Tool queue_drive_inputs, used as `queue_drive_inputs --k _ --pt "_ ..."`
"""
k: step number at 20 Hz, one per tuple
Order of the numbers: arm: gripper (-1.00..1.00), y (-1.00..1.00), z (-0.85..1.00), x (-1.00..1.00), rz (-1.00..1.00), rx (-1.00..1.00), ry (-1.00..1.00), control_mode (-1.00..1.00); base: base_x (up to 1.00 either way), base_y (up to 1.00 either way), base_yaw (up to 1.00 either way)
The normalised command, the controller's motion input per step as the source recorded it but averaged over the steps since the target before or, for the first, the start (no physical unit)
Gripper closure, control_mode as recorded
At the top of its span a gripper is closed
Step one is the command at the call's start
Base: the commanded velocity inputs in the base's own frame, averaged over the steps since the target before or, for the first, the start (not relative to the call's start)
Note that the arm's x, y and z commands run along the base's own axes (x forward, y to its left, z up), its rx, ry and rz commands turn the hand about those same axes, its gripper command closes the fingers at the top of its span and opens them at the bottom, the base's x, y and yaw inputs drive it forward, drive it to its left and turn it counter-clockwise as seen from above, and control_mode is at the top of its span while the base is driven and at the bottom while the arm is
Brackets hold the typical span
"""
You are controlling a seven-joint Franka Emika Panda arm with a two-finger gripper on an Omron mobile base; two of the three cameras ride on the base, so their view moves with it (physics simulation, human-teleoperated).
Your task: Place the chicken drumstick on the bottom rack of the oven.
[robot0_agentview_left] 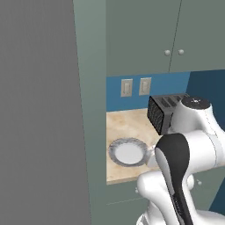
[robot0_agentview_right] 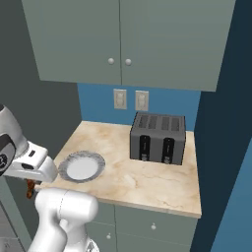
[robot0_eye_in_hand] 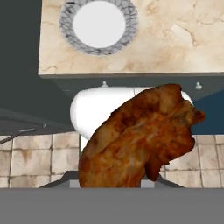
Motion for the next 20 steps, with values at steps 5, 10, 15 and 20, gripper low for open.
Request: queue_drive_inputs --k 5,10,15,20 --pt "1.0 -0.59 0.0 0.47 0.08 0.0 0.0 -1.0 0.0 0.0 0.0" --pt "1.0 -0.18 0.0 0.13 0.0 0.0 -0.01 -1.0 0.0 0.0 0.0" --pt "1.0 0.0 0.0 0.0 0.0 0.0 0.0 -1.0 0.0 0.0 0.0" --pt "1.0 0.0 0.0 0.0 0.0 0.0 0.0 -1.0 0.0 0.0 0.0"
